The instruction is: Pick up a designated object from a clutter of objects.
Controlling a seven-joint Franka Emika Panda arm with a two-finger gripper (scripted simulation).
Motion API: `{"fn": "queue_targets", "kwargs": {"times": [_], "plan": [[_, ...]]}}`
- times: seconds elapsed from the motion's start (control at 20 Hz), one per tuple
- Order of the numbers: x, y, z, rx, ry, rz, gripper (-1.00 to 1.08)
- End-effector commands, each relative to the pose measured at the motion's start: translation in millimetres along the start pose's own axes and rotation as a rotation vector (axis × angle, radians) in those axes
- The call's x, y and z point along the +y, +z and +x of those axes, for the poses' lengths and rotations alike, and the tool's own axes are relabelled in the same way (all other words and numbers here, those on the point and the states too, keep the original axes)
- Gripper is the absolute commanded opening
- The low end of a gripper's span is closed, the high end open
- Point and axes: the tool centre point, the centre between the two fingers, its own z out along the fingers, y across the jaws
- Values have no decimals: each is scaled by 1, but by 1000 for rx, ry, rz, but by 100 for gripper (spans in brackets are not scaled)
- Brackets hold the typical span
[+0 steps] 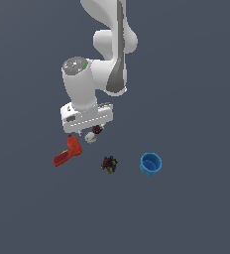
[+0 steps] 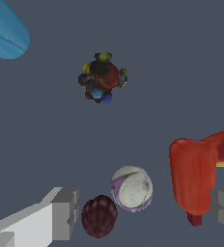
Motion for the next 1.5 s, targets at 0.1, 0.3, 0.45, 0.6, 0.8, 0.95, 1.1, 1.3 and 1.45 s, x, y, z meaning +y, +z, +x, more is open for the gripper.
{"fn": "queue_targets", "kwargs": {"times": [0.1,0.3,0.45,0.6,0.8,0.95,1.1,1.3,1.45], "plan": [[5,26,-18,-4,-88,-2,100],[8,44,-31,-8,-150,-3,100],[9,54,-39,-10,-186,-3,100],[9,61,-45,-11,-212,-4,100],[10,66,-50,-12,-233,-4,100],[10,68,-51,-13,-237,-4,100],[10,68,-51,-13,-234,-3,100],[10,77,-51,-13,-234,-3,100],[9,88,-52,-13,-235,-3,100]]}}
